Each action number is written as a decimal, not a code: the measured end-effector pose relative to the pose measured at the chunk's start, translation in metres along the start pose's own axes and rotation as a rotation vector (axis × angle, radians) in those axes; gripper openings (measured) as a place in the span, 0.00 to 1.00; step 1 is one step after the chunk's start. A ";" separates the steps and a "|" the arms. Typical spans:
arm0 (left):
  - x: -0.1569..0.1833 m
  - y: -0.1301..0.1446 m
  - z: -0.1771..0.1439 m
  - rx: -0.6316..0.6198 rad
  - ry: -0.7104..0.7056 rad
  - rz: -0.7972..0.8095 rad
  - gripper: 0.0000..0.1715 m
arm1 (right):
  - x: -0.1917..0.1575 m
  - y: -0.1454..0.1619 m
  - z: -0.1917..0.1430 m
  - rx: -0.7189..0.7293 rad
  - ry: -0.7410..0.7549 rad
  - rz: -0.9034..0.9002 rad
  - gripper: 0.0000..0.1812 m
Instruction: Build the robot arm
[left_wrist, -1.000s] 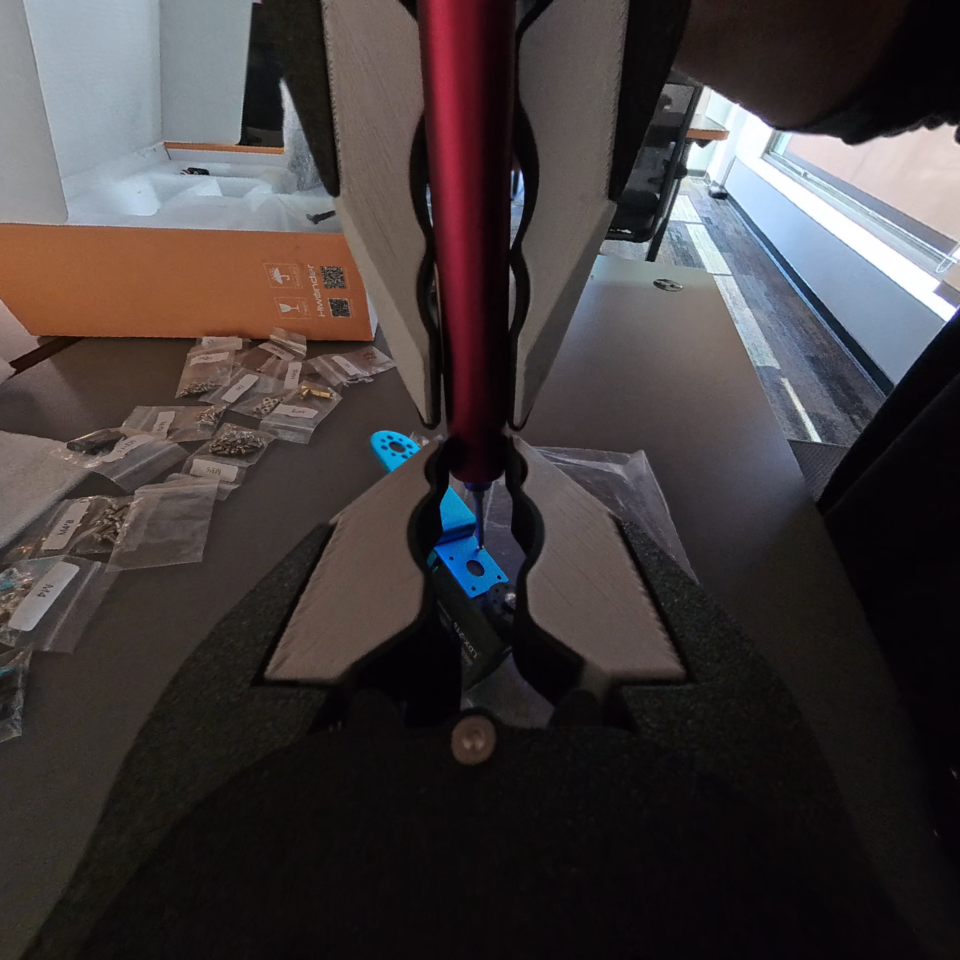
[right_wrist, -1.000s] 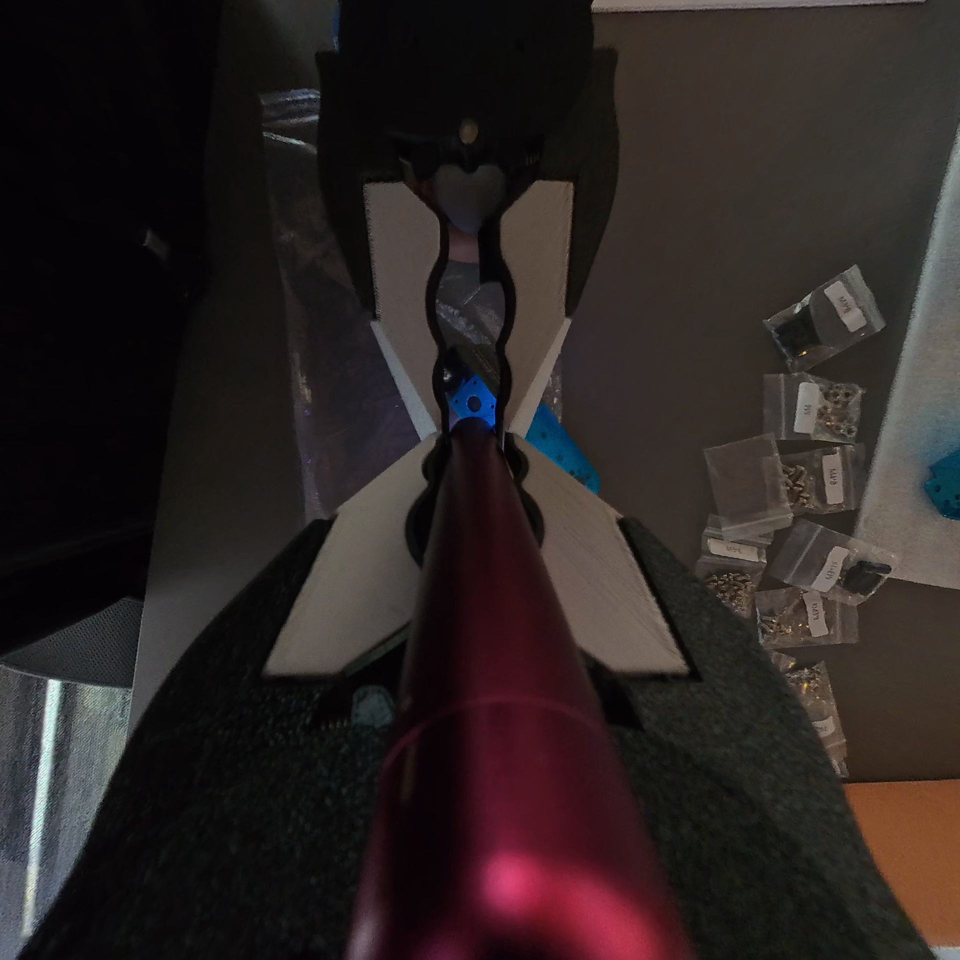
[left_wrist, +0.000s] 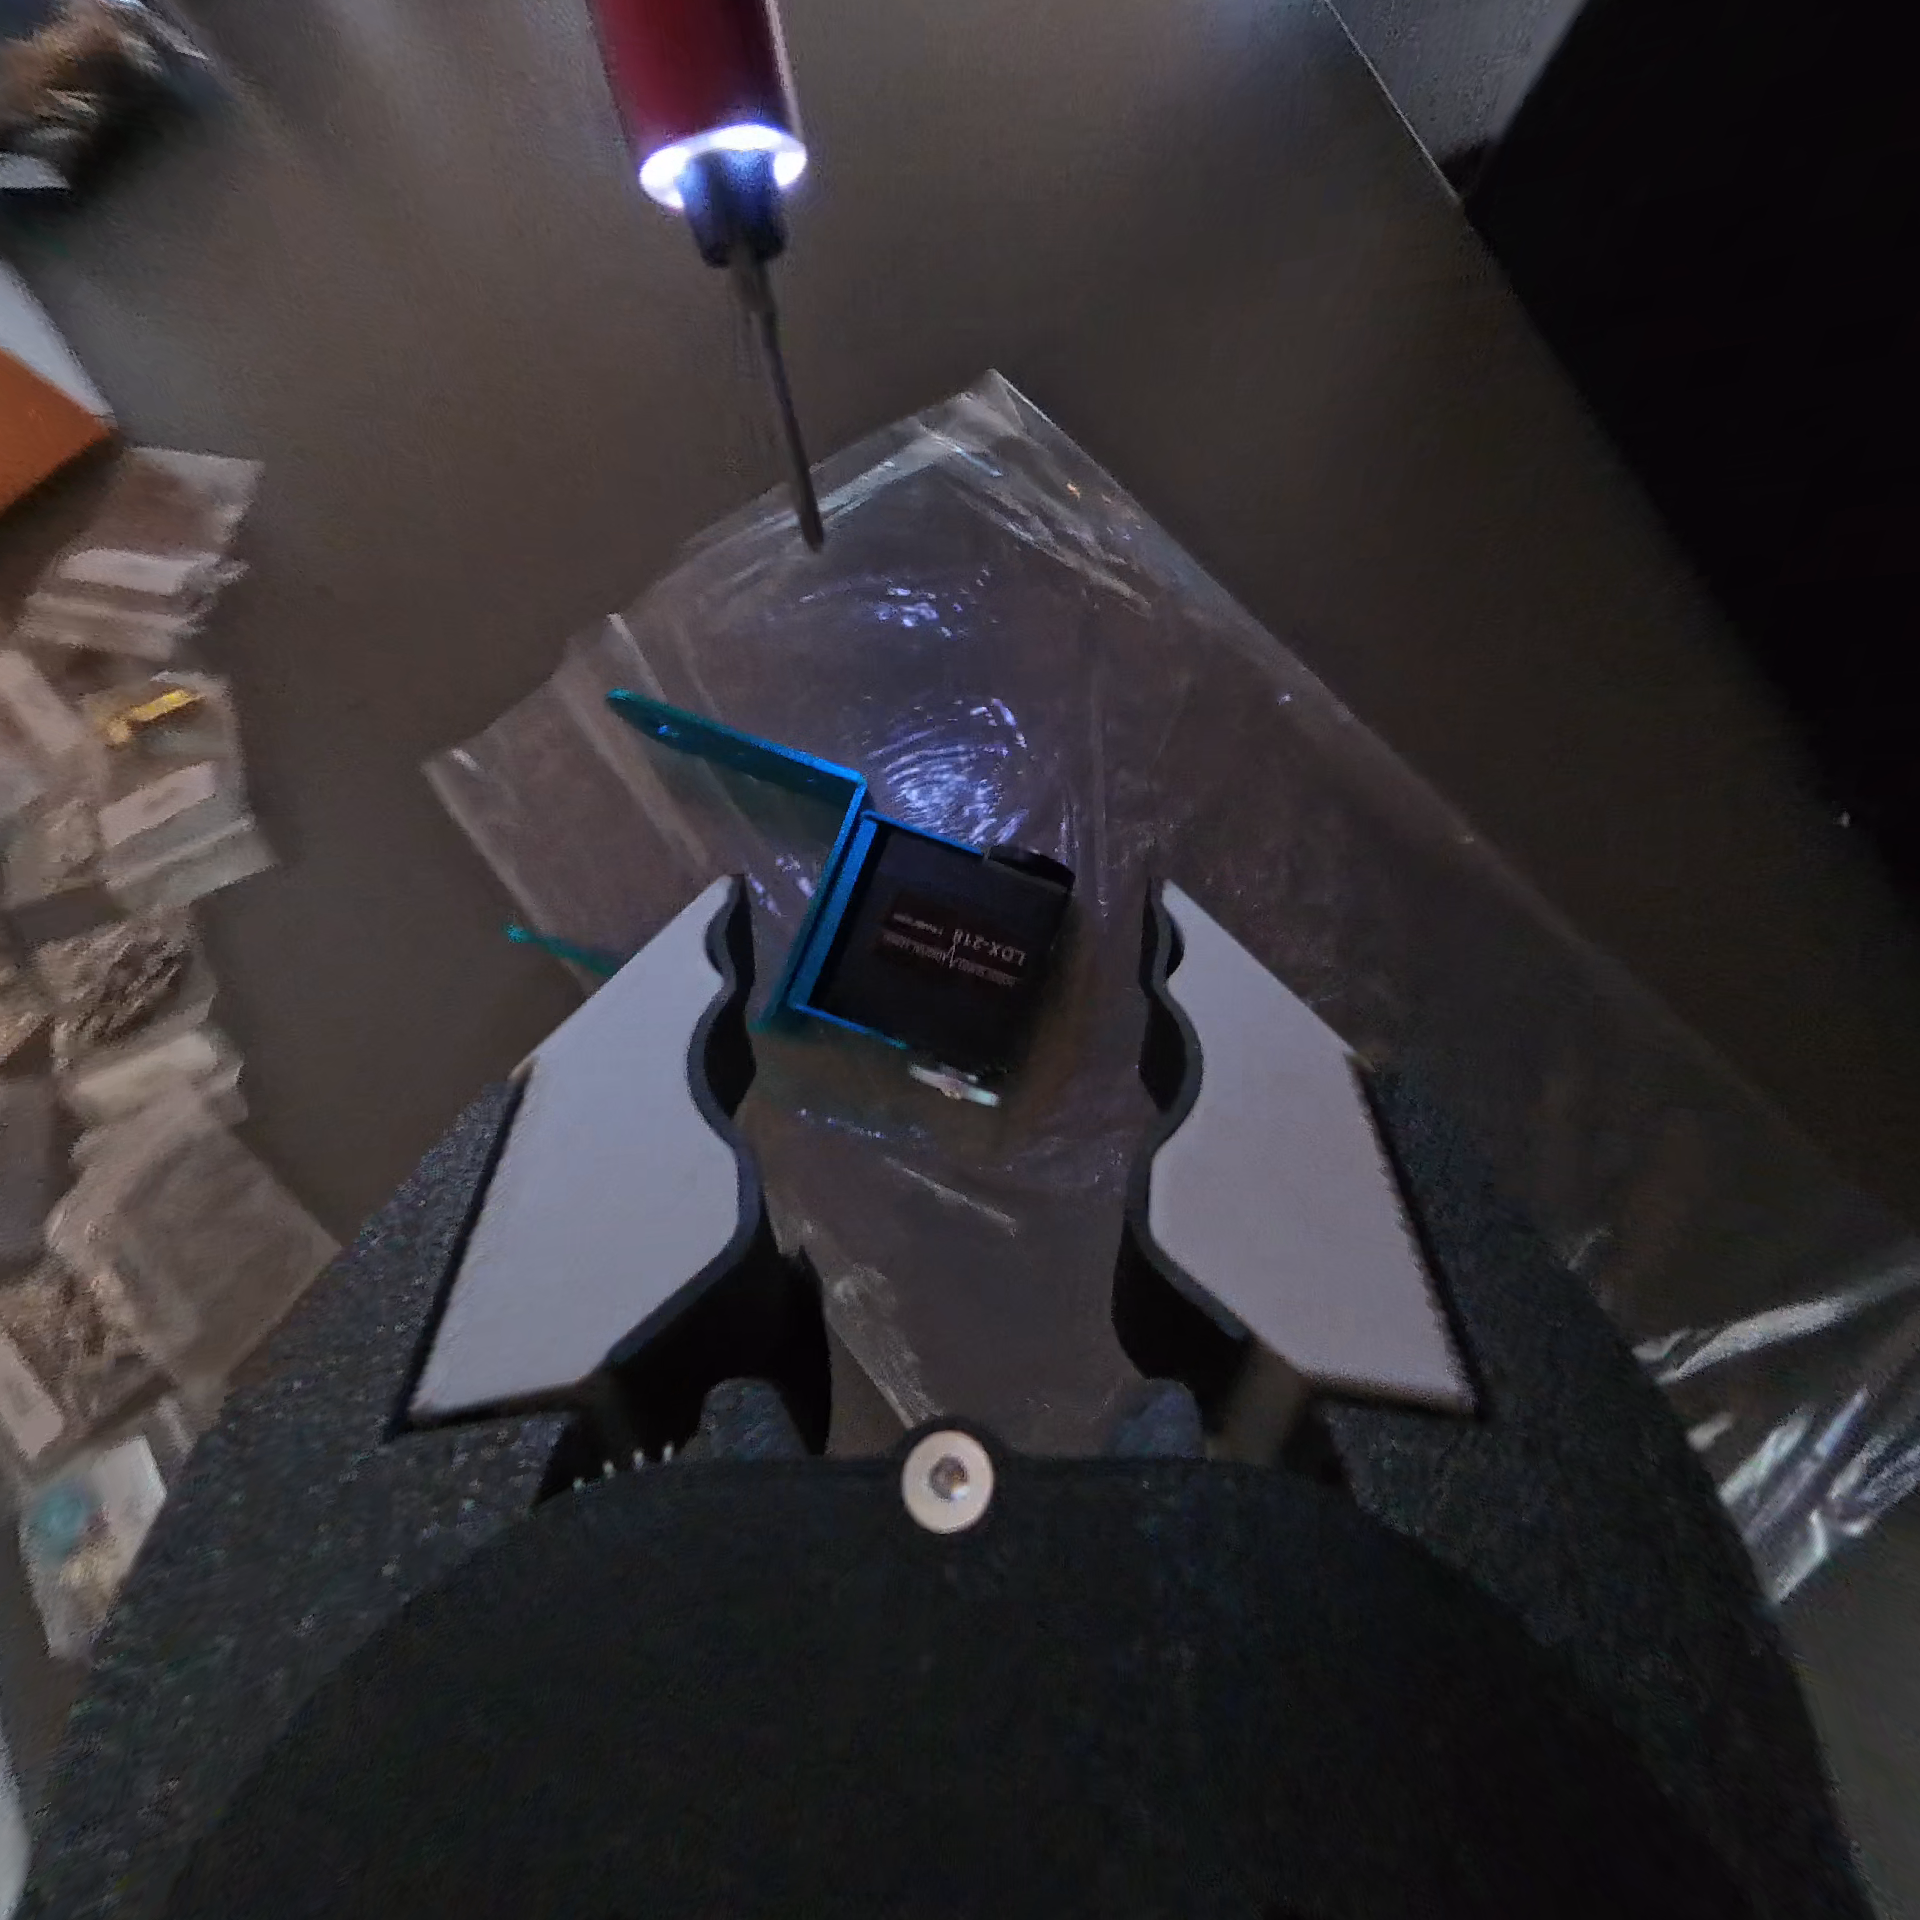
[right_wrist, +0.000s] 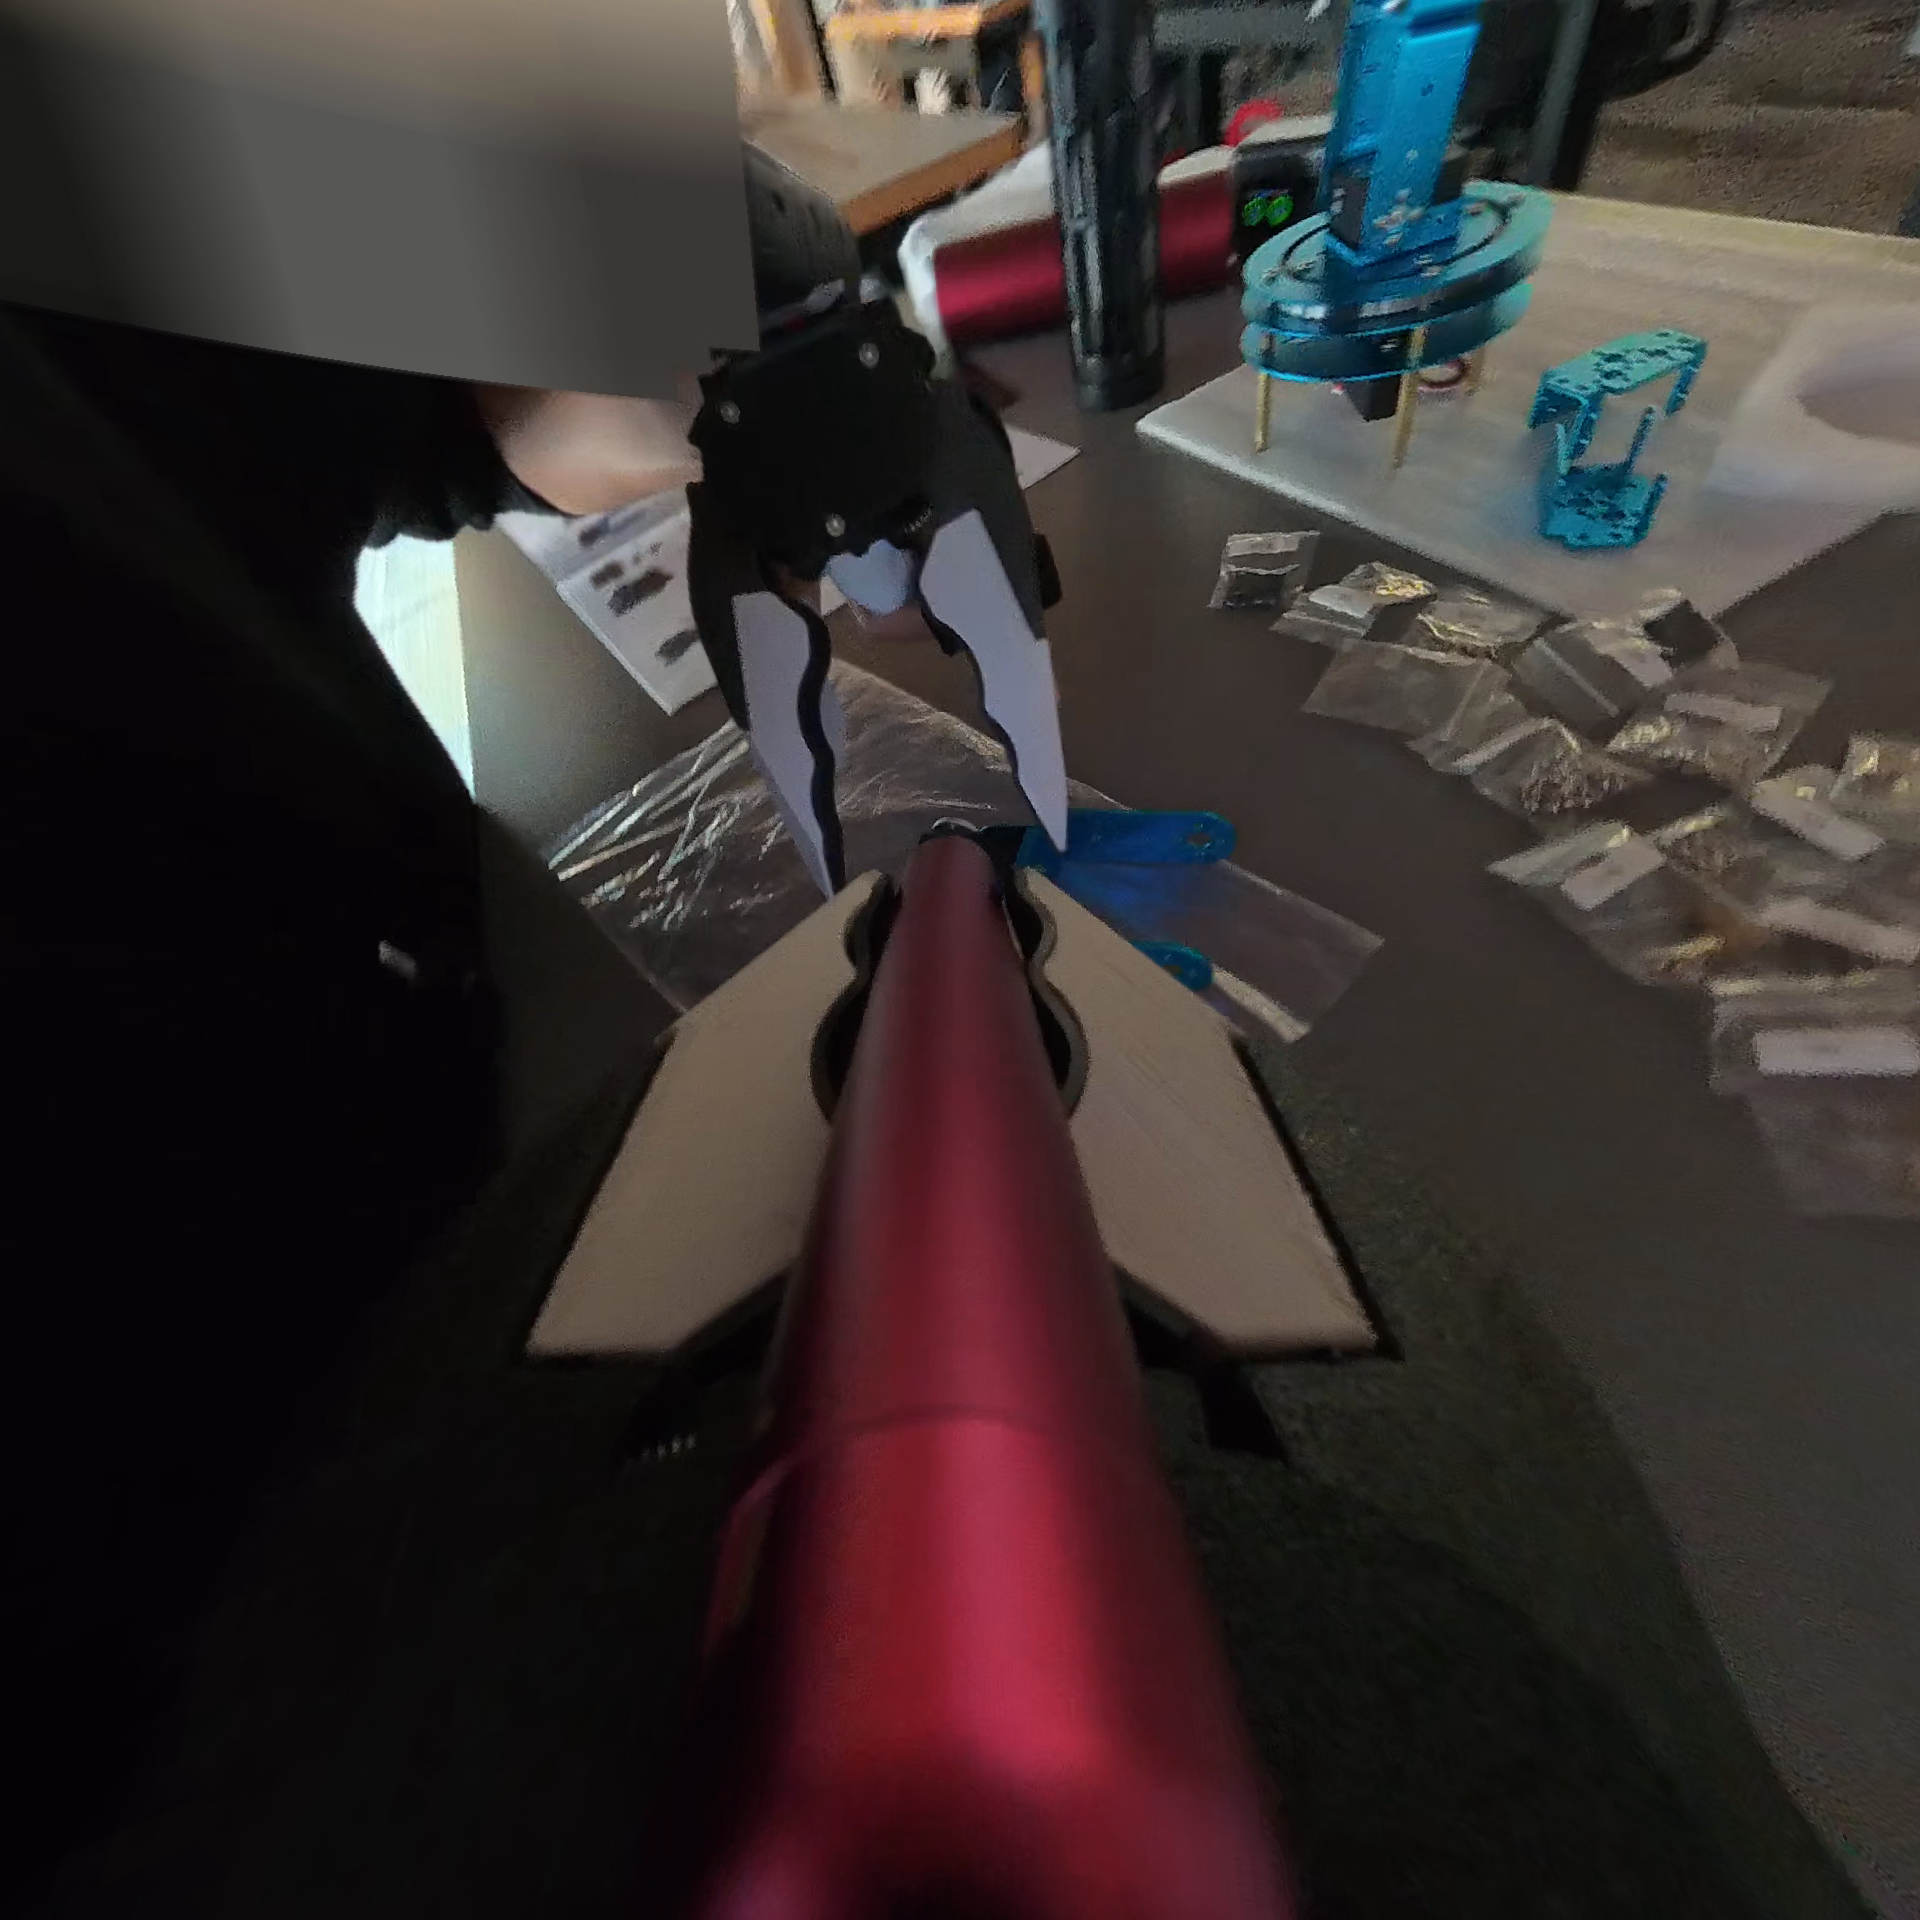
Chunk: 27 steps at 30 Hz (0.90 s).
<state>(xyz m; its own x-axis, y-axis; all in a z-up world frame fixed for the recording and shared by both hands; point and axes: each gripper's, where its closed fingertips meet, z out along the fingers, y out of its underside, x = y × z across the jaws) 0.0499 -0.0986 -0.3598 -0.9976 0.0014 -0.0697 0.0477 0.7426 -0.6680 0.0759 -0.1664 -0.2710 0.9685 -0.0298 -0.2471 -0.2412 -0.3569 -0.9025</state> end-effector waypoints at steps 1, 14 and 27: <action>0.002 -0.001 0.004 -0.017 0.045 0.017 0.43 | -0.003 0.004 0.000 0.038 0.015 0.031 0.13; 0.002 0.008 0.014 -0.151 0.053 0.117 0.31 | -0.002 0.033 -0.015 0.291 0.227 0.329 0.12; 0.026 -0.011 -0.003 0.153 -0.164 -0.199 0.30 | -0.022 0.045 0.028 0.239 0.133 0.454 0.12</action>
<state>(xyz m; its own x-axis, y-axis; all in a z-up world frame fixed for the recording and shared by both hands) 0.0237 -0.1045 -0.3521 -0.9671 -0.2517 -0.0367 -0.1285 0.6080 -0.7835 0.0423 -0.1558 -0.3159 0.7592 -0.2552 -0.5987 -0.6303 -0.0587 -0.7742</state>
